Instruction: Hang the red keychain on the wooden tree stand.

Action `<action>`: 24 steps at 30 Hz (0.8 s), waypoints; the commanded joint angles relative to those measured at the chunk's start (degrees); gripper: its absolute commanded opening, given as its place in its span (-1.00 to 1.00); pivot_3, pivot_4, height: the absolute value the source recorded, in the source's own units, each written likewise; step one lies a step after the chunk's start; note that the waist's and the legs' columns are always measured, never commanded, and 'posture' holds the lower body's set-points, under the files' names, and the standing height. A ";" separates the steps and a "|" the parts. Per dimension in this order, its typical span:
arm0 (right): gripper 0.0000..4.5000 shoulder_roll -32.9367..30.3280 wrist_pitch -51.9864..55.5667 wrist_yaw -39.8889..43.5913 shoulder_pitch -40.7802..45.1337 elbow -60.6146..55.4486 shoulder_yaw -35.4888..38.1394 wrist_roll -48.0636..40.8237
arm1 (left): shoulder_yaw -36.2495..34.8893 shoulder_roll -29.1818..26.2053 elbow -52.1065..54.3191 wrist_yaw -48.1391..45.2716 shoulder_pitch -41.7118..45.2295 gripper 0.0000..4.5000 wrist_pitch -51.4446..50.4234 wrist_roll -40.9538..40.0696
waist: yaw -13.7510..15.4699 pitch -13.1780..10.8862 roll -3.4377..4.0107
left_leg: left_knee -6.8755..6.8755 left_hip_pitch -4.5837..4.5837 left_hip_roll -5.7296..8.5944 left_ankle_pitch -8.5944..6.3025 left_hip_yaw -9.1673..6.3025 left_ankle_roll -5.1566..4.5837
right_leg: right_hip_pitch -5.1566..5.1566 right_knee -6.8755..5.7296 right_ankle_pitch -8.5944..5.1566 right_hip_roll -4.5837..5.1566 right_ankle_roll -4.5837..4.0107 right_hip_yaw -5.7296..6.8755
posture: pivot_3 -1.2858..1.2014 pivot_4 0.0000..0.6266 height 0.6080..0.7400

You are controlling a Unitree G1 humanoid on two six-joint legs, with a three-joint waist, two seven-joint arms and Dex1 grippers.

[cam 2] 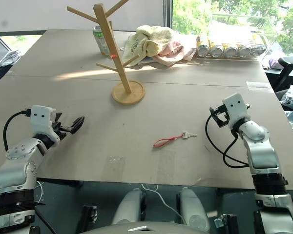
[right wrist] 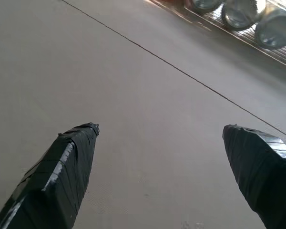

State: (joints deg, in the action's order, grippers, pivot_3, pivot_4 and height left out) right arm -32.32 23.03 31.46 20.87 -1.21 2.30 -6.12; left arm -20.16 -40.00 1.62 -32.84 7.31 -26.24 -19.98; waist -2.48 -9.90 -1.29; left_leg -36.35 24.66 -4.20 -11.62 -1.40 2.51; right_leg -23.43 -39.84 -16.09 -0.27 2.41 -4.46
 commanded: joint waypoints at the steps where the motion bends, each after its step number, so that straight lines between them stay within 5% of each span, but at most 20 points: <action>1: 1.00 -5.48 2.70 16.98 4.82 -2.72 -3.37 -6.97 | 1.34 -6.90 11.01 -11.82 1.20 1.00 -6.63 -8.40 | 0.02 -0.03 0.00 | 0.00 0.03 0.00 0.00 0.00 0.00 | -0.02 0.01 0.00 0.01 0.00 0.00 | 0.03 -0.52 0.88; 9: 1.00 -9.86 3.66 39.01 14.52 -1.73 -14.70 -10.49 | 5.63 -19.94 28.56 -30.09 4.45 1.00 -17.72 -24.83 | -0.10 -0.19 0.01 | 0.01 0.03 -0.01 -0.01 0.00 -0.01 | -0.03 0.05 -0.07 0.01 0.10 0.01 | 0.03 -0.52 0.88; 24: 1.00 -4.86 -3.43 42.92 15.38 -0.67 -22.98 -5.48 | 6.74 -23.59 34.10 -36.52 1.04 1.00 -11.96 -22.29 | 0.13 -0.30 0.15 | -0.01 0.06 -0.01 0.00 0.01 -0.01 | -0.07 0.04 -0.11 0.00 0.15 0.01 | 0.03 -0.52 0.88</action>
State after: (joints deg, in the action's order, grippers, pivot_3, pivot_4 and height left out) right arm -37.18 21.38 73.39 35.35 -1.15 -20.59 -11.77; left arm -12.70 -62.75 33.85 -68.90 8.67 -39.47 -42.53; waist -2.35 -10.20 -1.14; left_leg -36.36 24.71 -4.21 -11.62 -1.39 2.50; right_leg -23.50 -39.80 -16.20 -0.26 2.55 -4.45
